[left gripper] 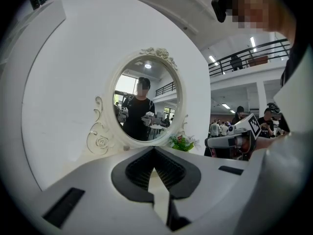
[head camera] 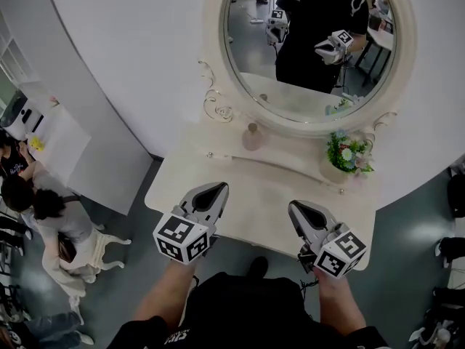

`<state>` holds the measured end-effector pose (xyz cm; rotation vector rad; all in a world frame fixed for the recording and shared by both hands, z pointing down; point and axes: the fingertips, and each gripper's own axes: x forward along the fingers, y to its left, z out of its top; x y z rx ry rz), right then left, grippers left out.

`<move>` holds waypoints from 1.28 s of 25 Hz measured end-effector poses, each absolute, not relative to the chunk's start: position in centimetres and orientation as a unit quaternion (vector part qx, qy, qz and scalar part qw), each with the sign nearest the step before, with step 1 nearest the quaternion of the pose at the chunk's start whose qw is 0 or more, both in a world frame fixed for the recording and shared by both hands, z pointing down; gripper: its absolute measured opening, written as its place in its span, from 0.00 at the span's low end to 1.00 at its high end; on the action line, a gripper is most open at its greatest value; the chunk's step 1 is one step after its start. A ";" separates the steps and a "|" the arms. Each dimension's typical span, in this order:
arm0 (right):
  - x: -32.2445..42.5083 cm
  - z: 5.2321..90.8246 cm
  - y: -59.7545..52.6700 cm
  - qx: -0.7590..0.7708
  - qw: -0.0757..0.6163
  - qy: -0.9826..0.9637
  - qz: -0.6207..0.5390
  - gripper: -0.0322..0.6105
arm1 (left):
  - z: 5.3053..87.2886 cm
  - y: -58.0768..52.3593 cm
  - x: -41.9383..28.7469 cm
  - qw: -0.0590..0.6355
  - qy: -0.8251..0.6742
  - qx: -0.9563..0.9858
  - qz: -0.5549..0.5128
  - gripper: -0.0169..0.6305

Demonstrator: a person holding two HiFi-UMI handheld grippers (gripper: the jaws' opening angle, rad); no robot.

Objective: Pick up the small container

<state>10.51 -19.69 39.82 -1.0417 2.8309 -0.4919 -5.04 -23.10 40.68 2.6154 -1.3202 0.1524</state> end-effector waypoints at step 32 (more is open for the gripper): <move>6.3 40.7 -29.7 -0.395 -0.001 0.904 -0.167 0.07 | 44.0 -37.2 -6.2 0.097 -0.376 0.917 0.093 0.04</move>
